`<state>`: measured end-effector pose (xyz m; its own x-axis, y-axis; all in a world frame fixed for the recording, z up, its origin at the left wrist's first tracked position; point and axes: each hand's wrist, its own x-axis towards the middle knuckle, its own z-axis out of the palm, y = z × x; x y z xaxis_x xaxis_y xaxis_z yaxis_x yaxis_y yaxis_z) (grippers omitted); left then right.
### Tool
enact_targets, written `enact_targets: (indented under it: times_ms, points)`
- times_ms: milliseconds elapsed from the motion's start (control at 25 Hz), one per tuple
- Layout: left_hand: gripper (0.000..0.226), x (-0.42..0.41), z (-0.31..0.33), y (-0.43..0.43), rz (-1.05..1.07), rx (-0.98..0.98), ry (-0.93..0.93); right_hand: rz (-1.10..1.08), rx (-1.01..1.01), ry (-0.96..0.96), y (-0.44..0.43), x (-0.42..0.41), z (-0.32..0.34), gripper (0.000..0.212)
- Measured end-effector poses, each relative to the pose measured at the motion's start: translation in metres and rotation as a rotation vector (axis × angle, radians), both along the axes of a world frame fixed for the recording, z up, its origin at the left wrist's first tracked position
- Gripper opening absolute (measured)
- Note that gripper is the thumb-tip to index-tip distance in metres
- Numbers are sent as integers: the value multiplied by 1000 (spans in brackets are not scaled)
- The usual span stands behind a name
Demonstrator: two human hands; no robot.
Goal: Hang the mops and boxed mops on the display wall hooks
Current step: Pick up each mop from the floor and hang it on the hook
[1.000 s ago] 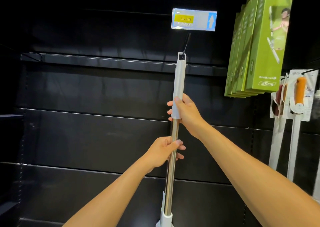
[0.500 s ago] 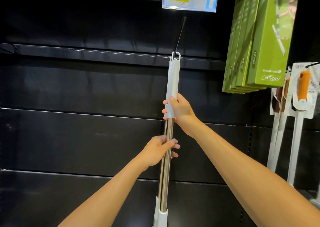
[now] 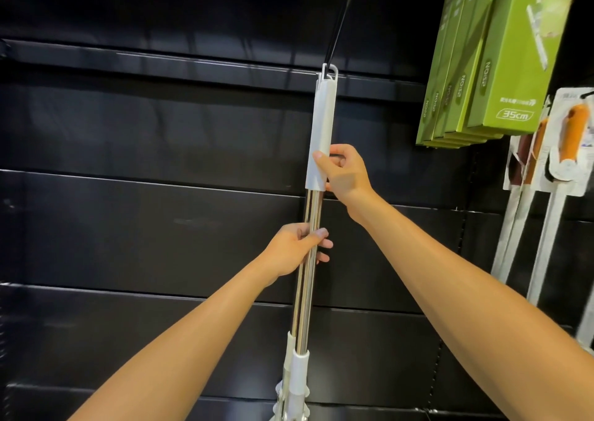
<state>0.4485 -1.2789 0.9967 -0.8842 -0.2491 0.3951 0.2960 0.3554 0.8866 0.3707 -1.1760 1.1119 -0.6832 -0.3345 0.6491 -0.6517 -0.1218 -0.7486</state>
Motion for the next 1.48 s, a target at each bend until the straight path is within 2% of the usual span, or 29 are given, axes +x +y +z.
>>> enact_targets:
  times_ms: [280,400,560,720,840,1120,1280,1480]
  points:
    - [22,9,-4,5,51,-36,-1,-100,54,-6,1,11,-18,38]
    - [33,13,-19,6,134,-133,4,-131,87,-11,7,17,-43,34]
    - [53,27,-44,6,195,-205,-39,-153,176,-11,24,24,-88,35]
    - [55,58,-78,13,177,-221,-46,-184,311,21,55,30,-150,35]
    - [60,81,-120,25,216,-336,-78,-219,418,56,86,35,-205,34]
    - [70,116,-247,89,354,-787,-133,-281,715,-63,212,53,-360,42]
    - [72,126,-312,162,245,-951,-251,-315,857,-136,309,81,-425,46]
    - [72,146,-364,292,33,-1081,-317,-359,990,-134,441,133,-478,46]
